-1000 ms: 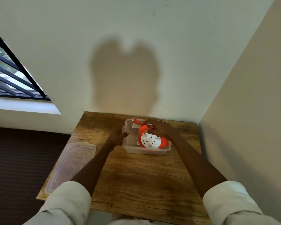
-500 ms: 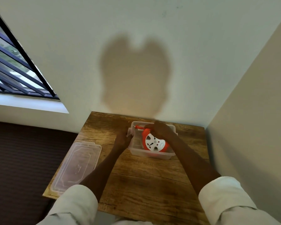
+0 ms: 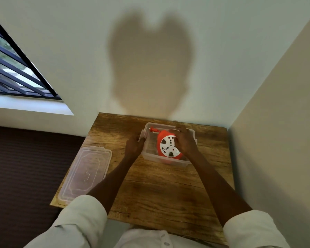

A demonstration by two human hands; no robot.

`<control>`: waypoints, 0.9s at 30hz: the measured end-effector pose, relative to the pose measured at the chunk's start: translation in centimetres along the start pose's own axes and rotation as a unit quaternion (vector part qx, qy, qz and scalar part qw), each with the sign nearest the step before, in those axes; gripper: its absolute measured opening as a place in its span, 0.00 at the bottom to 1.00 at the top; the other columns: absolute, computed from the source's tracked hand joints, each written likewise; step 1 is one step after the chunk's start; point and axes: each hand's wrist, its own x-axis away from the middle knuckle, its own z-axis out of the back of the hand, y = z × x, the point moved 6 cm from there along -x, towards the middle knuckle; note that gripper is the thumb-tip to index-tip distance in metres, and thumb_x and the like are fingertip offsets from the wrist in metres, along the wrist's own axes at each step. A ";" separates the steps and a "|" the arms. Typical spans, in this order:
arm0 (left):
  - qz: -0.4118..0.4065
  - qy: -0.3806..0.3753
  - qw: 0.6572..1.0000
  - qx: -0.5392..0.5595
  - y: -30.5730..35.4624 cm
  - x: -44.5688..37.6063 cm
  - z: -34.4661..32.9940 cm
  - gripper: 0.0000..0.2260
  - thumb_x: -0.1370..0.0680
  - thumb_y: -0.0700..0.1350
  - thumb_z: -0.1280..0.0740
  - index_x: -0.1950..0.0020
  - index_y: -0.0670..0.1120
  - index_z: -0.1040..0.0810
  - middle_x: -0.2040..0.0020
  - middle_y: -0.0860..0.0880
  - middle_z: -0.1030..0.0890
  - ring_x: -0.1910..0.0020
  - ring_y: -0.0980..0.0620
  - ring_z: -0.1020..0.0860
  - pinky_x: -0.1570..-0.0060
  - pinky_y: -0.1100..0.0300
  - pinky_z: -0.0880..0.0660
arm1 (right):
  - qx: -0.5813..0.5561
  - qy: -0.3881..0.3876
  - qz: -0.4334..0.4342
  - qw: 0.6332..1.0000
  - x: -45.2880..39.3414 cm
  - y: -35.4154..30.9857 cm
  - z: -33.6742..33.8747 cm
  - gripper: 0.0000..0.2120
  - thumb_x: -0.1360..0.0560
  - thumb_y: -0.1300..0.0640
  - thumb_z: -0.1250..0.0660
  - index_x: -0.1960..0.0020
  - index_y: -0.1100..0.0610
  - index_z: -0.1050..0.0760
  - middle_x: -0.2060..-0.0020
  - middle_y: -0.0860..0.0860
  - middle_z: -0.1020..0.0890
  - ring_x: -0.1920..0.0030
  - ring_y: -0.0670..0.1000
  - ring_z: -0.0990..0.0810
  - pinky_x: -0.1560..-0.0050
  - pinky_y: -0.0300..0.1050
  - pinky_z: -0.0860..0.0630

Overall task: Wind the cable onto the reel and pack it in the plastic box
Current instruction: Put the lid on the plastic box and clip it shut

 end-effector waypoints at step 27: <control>0.098 0.113 0.968 -0.201 -15.7 9.5 19.0 0.20 0.18 0.45 0.36 0.27 0.41 0.29 0.30 0.40 0.26 0.32 0.40 0.28 0.33 0.43 0.30 | -0.189 -0.124 0.047 0.973 6.3 -18.0 -11.3 0.13 0.18 0.54 0.38 0.36 0.47 0.21 0.45 0.45 0.16 0.47 0.47 0.18 0.45 0.46 0.21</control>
